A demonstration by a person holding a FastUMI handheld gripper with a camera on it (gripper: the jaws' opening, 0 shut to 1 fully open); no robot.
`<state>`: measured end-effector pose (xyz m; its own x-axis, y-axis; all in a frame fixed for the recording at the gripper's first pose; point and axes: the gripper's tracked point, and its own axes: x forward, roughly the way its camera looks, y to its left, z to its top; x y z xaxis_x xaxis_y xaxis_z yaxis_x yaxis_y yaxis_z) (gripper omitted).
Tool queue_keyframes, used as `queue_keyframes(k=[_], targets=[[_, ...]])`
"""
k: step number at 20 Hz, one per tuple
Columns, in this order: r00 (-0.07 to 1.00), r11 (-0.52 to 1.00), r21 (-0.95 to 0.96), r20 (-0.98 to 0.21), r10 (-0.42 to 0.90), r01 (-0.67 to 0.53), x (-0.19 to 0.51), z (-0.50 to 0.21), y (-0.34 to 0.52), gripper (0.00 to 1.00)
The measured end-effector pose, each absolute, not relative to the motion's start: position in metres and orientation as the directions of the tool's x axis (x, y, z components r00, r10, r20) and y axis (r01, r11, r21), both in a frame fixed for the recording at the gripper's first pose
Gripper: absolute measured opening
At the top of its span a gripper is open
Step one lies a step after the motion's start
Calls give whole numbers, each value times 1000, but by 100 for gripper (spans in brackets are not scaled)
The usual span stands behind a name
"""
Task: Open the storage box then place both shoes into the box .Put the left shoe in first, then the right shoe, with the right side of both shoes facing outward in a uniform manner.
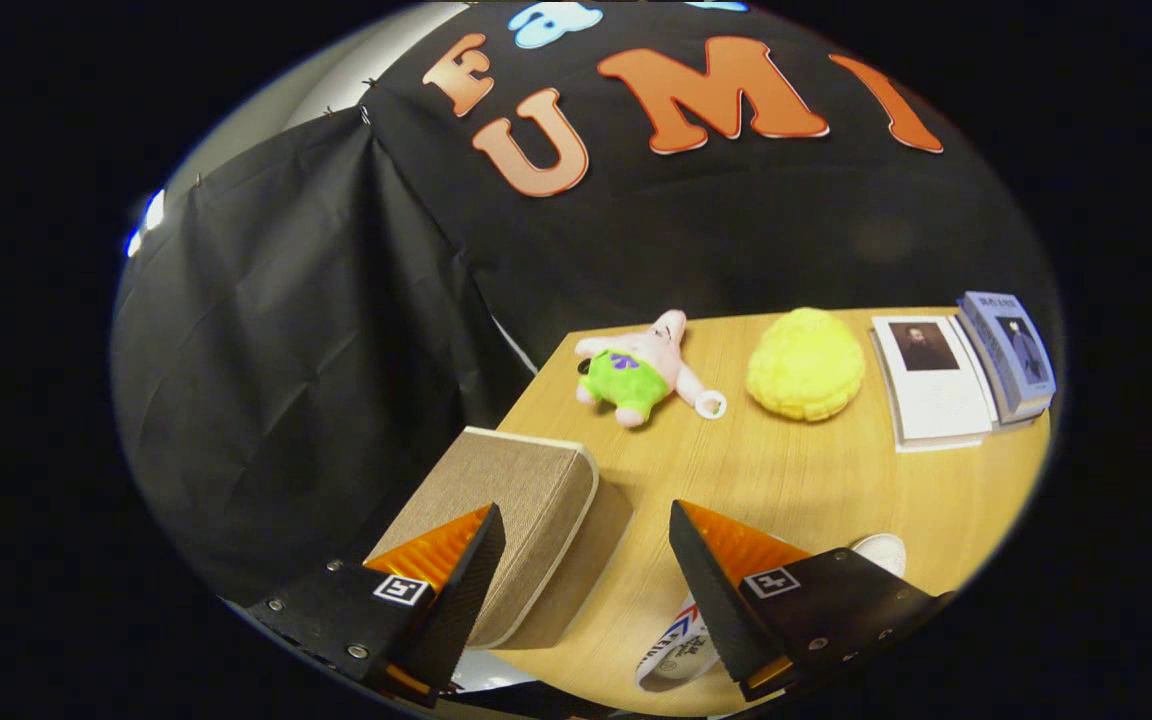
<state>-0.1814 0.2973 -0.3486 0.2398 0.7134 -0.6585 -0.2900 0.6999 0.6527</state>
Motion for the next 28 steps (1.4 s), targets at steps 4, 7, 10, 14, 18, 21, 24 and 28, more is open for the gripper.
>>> queue_keyframes(k=[4,7,10,14,18,21,24,28], targets=[[100,695,666,-698,709,-272,-217,-385,317,99],[17,652,726,-665,746,-219,-239,-399,334,99],[-39,597,793,-605,795,-121,-249,-395,354,99],[-77,535,845,-535,841,-19,-257,-401,374,98],[-94,444,890,-436,895,107,-263,-398,393,98],[-94,382,903,-371,924,195,-264,-401,400,98],[-82,353,899,-344,936,259,-263,-406,398,98],[2,250,913,-265,964,321,-237,-385,393,95]])
